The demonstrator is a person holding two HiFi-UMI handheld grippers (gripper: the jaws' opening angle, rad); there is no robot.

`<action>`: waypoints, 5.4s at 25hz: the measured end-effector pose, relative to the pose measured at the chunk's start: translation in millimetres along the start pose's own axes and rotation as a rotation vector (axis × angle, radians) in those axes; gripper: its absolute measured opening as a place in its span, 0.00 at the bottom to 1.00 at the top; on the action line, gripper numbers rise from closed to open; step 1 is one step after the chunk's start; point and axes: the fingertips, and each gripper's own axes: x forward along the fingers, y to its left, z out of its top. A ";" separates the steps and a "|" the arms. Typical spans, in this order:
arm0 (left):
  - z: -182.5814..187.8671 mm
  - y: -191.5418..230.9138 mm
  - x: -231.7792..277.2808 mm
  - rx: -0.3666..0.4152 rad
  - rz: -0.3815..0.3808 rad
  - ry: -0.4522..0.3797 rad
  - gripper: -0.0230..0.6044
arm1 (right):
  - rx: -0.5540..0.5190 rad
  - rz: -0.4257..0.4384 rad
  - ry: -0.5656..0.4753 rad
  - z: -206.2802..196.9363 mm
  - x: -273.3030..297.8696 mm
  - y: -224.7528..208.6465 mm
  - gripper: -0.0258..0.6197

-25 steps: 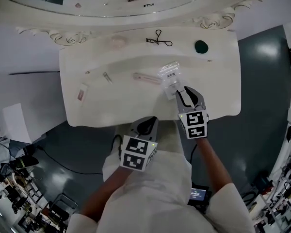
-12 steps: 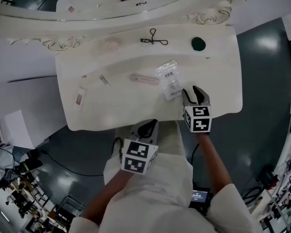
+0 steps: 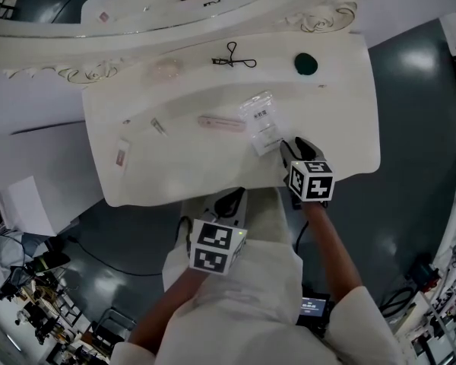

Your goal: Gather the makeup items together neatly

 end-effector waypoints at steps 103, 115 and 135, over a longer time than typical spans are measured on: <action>36.1 -48.3 27.1 0.069 -0.117 0.001 0.05 | -0.151 -0.073 -0.316 29.3 -148.3 -2.1 0.04; 35.5 -51.1 37.0 0.081 -0.120 0.025 0.05 | -0.113 -0.096 -0.273 18.5 -142.0 -38.0 0.04; 34.4 -51.8 45.7 0.094 -0.115 0.053 0.05 | -0.012 -0.177 -0.210 -2.1 -134.9 -94.2 0.04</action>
